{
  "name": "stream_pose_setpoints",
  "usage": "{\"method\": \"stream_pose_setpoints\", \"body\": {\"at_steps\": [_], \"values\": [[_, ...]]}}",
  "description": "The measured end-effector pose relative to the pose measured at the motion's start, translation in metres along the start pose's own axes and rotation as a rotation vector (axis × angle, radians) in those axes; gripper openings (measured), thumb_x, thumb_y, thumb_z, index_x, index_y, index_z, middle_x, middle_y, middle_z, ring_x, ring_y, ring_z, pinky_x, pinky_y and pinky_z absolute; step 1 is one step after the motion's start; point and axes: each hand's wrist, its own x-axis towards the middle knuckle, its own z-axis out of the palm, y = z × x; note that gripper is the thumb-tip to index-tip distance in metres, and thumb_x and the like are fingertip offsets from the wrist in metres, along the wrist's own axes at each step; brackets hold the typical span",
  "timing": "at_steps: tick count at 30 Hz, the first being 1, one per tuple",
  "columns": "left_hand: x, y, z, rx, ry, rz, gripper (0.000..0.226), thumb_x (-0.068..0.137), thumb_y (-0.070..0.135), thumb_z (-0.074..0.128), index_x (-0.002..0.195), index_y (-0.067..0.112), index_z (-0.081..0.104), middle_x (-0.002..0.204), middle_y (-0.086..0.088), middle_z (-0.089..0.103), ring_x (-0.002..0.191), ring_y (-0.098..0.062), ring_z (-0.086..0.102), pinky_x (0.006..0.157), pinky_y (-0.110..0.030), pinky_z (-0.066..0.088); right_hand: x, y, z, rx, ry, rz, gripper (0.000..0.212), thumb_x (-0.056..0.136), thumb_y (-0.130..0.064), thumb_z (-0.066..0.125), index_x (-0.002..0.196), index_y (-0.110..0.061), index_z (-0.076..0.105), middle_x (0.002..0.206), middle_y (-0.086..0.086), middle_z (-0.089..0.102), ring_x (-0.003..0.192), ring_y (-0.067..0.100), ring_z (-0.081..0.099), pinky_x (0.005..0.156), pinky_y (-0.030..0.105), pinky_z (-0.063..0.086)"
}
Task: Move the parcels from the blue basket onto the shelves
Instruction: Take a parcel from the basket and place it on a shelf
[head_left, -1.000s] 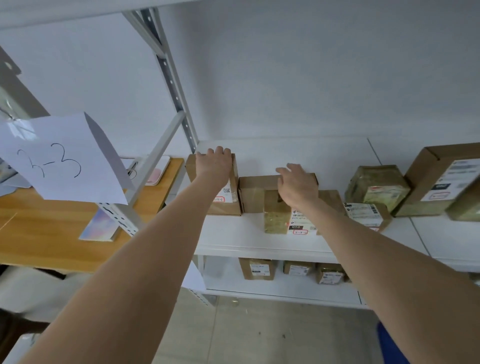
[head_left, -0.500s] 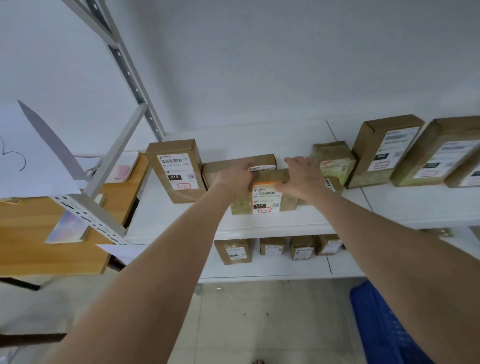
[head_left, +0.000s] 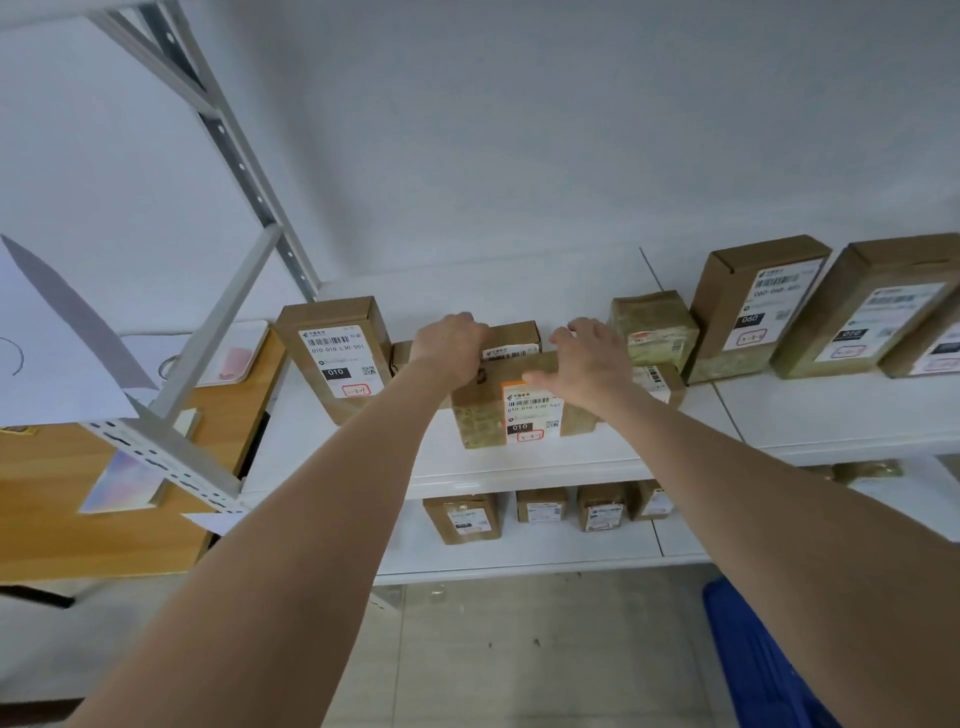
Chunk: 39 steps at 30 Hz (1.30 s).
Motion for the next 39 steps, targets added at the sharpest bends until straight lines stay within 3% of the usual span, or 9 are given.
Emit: {"method": "stream_pose_setpoints", "body": {"at_steps": [3, 6, 9, 13, 18, 29, 34, 36, 39], "values": [[0.01, -0.014, -0.009, 0.173, 0.039, 0.007, 0.052, 0.089, 0.007, 0.054, 0.139, 0.019, 0.043, 0.137, -0.007, 0.043, 0.127, -0.025, 0.04, 0.097, -0.037, 0.04, 0.011, -0.018, -0.001, 0.159, 0.03, -0.006, 0.06, 0.098, -0.046, 0.046, 0.149, -0.021, 0.028, 0.154, 0.009, 0.02, 0.141, 0.029, 0.026, 0.104, 0.044, 0.038], [0.014, -0.041, -0.023, 0.327, -0.015, -0.089, 0.064, 0.088, 0.018, 0.058, 0.145, 0.017, 0.03, 0.146, -0.01, 0.032, 0.137, -0.028, 0.027, 0.112, -0.046, 0.026, 0.027, -0.034, 0.002, 0.242, -0.005, -0.002, 0.061, 0.098, -0.034, 0.05, 0.151, -0.027, 0.02, 0.158, 0.011, 0.008, 0.142, 0.032, 0.024, 0.103, 0.046, 0.04], [0.008, -0.065, -0.031, 0.391, -0.135, -0.241, 0.063, 0.088, 0.021, 0.057, 0.144, 0.013, 0.029, 0.142, -0.013, 0.033, 0.134, -0.032, 0.03, 0.108, -0.057, 0.026, 0.04, -0.047, 0.006, 0.285, -0.068, 0.046, 0.057, 0.099, -0.033, 0.049, 0.15, -0.034, 0.023, 0.159, 0.01, 0.005, 0.141, 0.034, 0.028, 0.101, 0.044, 0.041], [0.003, -0.083, -0.025, 0.309, -0.209, -0.31, 0.044, 0.088, 0.006, 0.056, 0.13, 0.005, 0.048, 0.127, -0.014, 0.041, 0.121, -0.035, 0.043, 0.097, -0.052, 0.043, 0.049, -0.06, 0.011, 0.256, -0.055, 0.077, 0.04, 0.101, -0.033, 0.045, 0.141, -0.027, 0.043, 0.139, 0.011, 0.035, 0.118, 0.035, 0.052, 0.089, 0.037, 0.043], [0.004, -0.093, -0.023, 0.289, -0.209, -0.301, 0.042, 0.085, 0.001, 0.057, 0.126, 0.004, 0.051, 0.125, -0.012, 0.04, 0.119, -0.033, 0.042, 0.096, -0.05, 0.044, 0.052, -0.068, 0.011, 0.262, -0.044, 0.07, 0.038, 0.098, -0.036, 0.052, 0.135, -0.029, 0.048, 0.129, 0.011, 0.04, 0.11, 0.034, 0.055, 0.078, 0.032, 0.037], [0.008, -0.097, -0.023, 0.304, -0.243, -0.332, 0.042, 0.086, 0.003, 0.056, 0.127, 0.004, 0.05, 0.125, -0.014, 0.04, 0.121, -0.035, 0.041, 0.099, -0.054, 0.041, 0.045, -0.072, 0.01, 0.287, -0.047, 0.078, 0.036, 0.1, -0.028, 0.047, 0.137, -0.031, 0.048, 0.133, 0.009, 0.039, 0.11, 0.031, 0.056, 0.077, 0.03, 0.04], [0.005, -0.097, -0.022, 0.415, -0.174, -0.254, 0.047, 0.087, 0.012, 0.057, 0.133, 0.011, 0.047, 0.136, -0.013, 0.038, 0.131, -0.032, 0.035, 0.109, -0.054, 0.029, 0.039, -0.066, 0.008, 0.285, -0.067, 0.008, 0.047, 0.1, -0.036, 0.043, 0.146, -0.029, 0.036, 0.153, 0.006, 0.025, 0.131, 0.029, 0.043, 0.103, 0.041, 0.039], [0.009, -0.085, -0.018, 0.348, -0.094, -0.138, 0.048, 0.088, 0.012, 0.055, 0.135, 0.014, 0.046, 0.134, -0.01, 0.04, 0.127, -0.028, 0.04, 0.099, -0.044, 0.039, 0.035, -0.055, 0.003, 0.292, -0.016, 0.0, 0.061, 0.094, -0.048, 0.052, 0.147, -0.026, 0.033, 0.154, 0.006, 0.023, 0.136, 0.029, 0.037, 0.109, 0.045, 0.035], [0.009, -0.051, -0.002, 0.12, -0.075, -0.048, 0.044, 0.091, 0.009, 0.05, 0.134, 0.015, 0.046, 0.129, -0.009, 0.044, 0.12, -0.027, 0.046, 0.081, -0.038, 0.047, 0.027, -0.035, -0.001, 0.185, -0.077, -0.043, 0.103, 0.072, -0.07, 0.065, 0.151, -0.023, 0.019, 0.154, 0.008, 0.025, 0.14, 0.03, 0.029, 0.112, 0.05, 0.029]]}}
